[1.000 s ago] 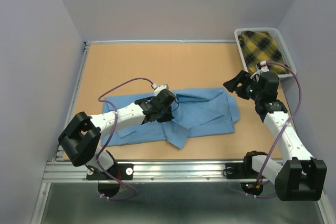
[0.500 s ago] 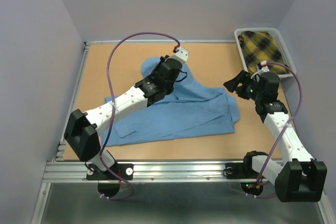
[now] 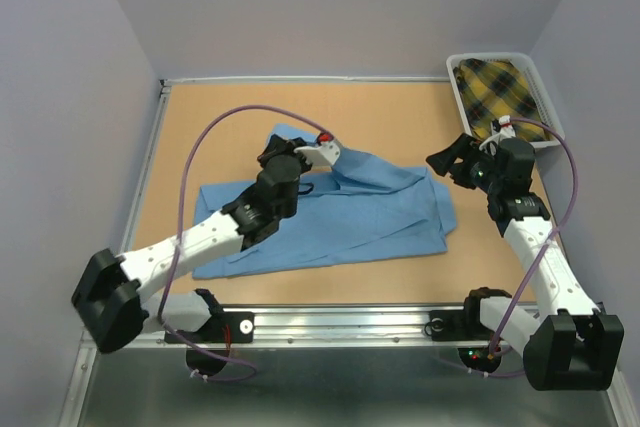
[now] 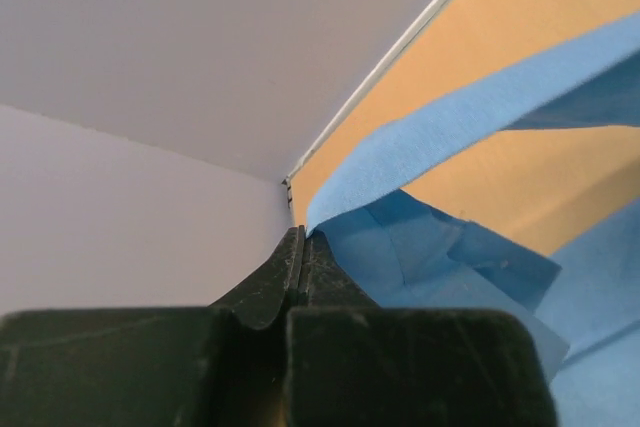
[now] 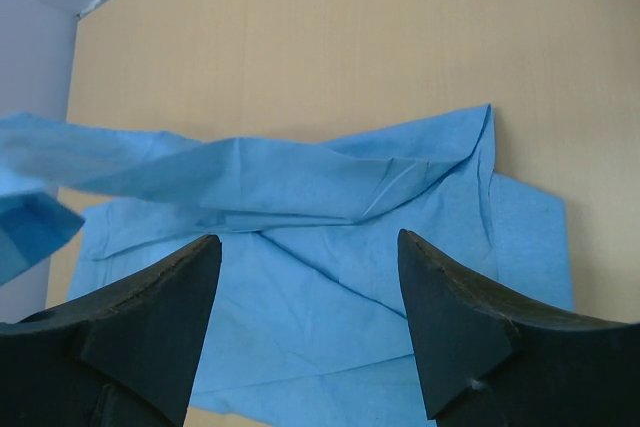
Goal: Fold and stack the long sleeve shirts
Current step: Fold the shirt
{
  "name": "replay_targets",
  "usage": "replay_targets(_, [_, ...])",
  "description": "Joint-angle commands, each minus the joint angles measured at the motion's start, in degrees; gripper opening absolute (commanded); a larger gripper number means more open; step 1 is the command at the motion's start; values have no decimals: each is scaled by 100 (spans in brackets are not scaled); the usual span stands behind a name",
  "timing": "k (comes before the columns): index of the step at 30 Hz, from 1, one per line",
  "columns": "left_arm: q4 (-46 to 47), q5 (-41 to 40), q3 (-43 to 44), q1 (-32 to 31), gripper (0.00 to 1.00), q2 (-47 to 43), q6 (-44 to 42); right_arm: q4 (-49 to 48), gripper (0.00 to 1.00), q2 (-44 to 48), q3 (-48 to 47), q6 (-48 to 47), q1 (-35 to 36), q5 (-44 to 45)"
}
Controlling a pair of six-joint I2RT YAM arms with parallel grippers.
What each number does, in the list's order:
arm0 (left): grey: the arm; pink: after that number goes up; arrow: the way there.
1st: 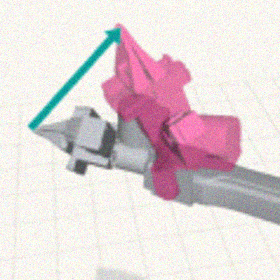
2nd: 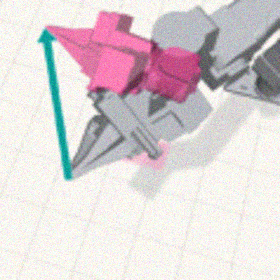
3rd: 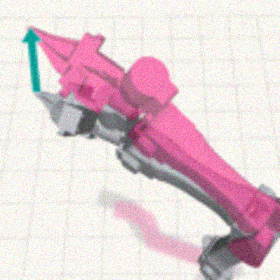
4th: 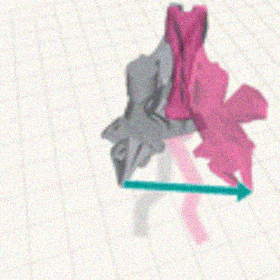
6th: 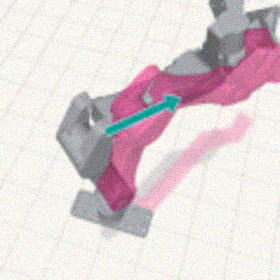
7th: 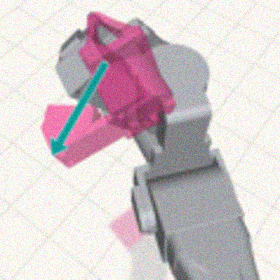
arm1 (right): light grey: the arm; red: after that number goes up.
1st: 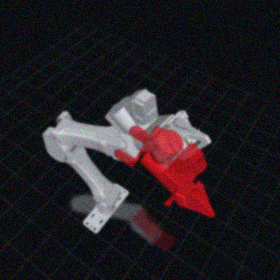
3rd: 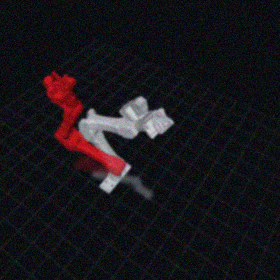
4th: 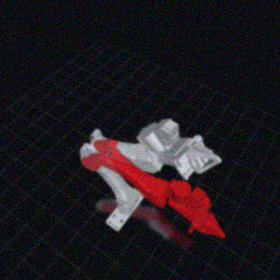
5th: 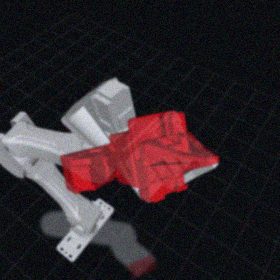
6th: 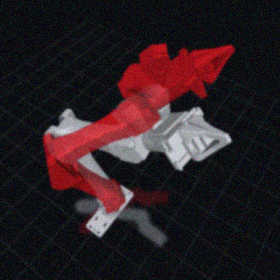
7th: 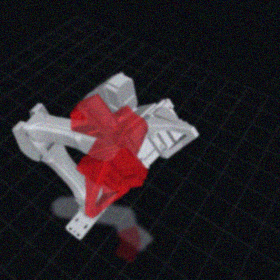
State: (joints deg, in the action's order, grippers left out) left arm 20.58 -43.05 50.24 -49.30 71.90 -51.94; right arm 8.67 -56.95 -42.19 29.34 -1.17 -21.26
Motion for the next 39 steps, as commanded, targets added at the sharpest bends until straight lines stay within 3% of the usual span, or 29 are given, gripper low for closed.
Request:
replay_targets(1, [71, -327, -768, -255, 0, -1184, 200, -76, 76, 17, 97, -87, -41, -159])
replay_targets(2, [-227, -345, -935, -378, 0, -1335, 750, -76, 76, 0, 97, -87, -33, -186])
replay_targets(6, [-1440, 346, -1365, -773, 0, -2099, 1397, -84, 76, -106, 176, -87, -33, -212])
replay_targets(10, [-1775, 999, -1684, -862, 27, -2645, 1799, -76, 76, -202, 212, -69, -41, -282])
replay_targets(13, [-2266, 1062, -1535, -871, 29, -2742, 2519, -76, 76, -229, 220, -34, -32, -300])
replay_targets(16, [-2821, 1404, -1307, -880, 40, -2900, 3335, -76, 76, -307, 229, 1, -32, -239])
replay_targets(17, [-2892, 1343, -1210, -880, 50, -3049, 3610, -67, 76, -369, 186, 10, -32, -204])
replay_targets(19, [-2910, 1369, -1122, -880, 57, -3208, 4060, -76, 76, -483, 142, -16, -32, -195])
replay_targets(20, [-2823, 1387, -1148, -897, 69, -3417, 4113, -76, 76, -632, 89, -25, -32, -195])
replay_targets(22, [-2585, 696, -1061, -897, 75, -3551, 4593, -76, 76, -764, 45, -43, -24, -212])
replay_targets(23, [-2585, 388, -964, -897, 83, -3542, 5006, -76, 76, -800, 27, -43, -6, -195])
replay_targets(26, [-3049, -344, -499, -792, 87, -3106, 6693, -84, 76, -1002, -87, -60, 108, -19])
replay_targets(27, [-3416, -205, -228, -670, 87, -2946, 7567, -84, 76, -1124, -165, -60, 117, 120])
replay_targets(31, [-3728, 628, -5, -162, 92, -1920, 8673, -84, 76, -1537, -437, -69, 608, 429])
replay_targets(34, [-3667, 1295, -23, 480, 92, -1644, 8798, -163, 76, -1731, -614, -17, 723, 570])
replay_targets(39, [-3043, 2554, -646, 2291, 89, -1688, 8832, -444, 75, -2180, -773, 326, 759, 657])
